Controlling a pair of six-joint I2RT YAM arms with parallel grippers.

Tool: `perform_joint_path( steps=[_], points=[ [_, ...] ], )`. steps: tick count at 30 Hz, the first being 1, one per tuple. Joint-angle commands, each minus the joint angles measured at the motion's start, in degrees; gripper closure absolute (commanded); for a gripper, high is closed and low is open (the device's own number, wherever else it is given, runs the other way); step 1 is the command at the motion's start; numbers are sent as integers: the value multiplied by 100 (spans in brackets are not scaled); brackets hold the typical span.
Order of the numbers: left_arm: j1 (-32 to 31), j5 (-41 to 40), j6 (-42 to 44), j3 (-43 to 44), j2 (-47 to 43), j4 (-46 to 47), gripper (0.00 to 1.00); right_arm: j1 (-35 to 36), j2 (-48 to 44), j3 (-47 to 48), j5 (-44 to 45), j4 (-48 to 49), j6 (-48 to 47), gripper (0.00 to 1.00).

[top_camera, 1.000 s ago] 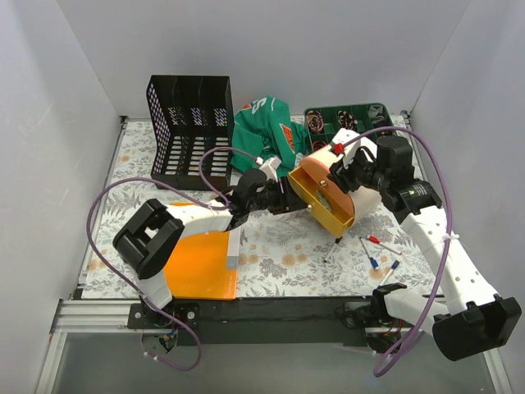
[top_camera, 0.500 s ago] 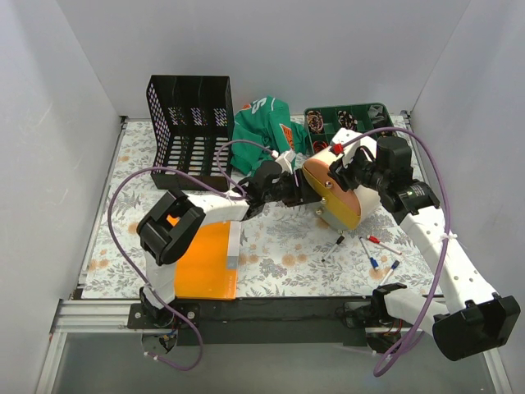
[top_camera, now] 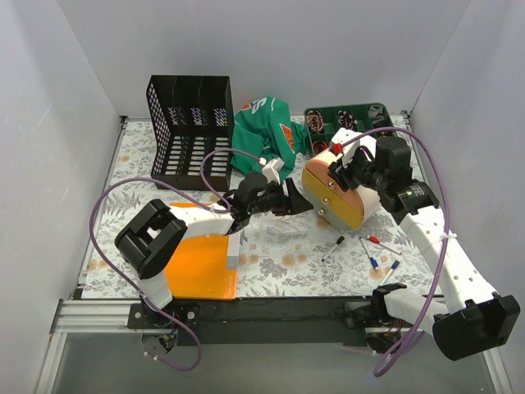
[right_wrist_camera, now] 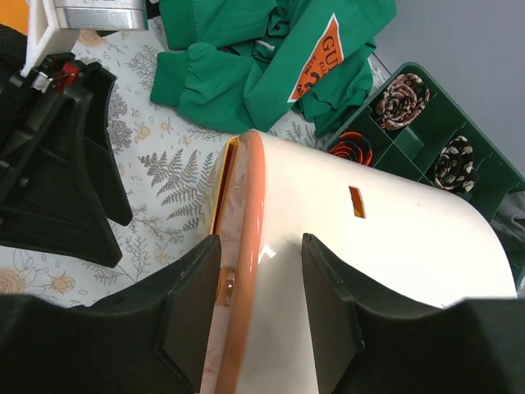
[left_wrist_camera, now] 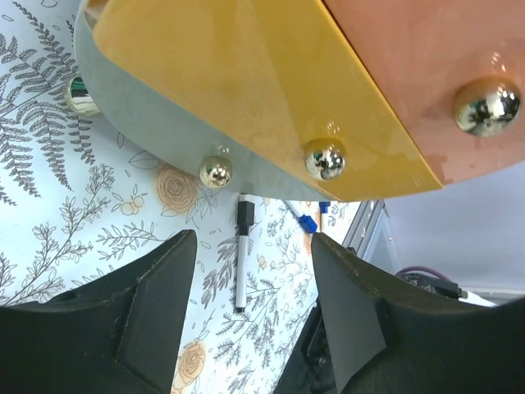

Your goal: Organize the desk

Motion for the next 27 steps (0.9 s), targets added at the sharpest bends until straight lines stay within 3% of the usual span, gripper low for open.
perform_joint_path(
  steps=[1,17,27],
  points=[
    [-34,48,213,-326,-269,386,43,-73,199,-228,110,-1102,179,48],
    [-34,778,-428,605,1409,1203,47,-161,137,-263,-22,-1059,188,48],
    [-78,909,-806,1036,1990,1476,50,-178,155,-219,-92,-1050,197,48]
  ],
)
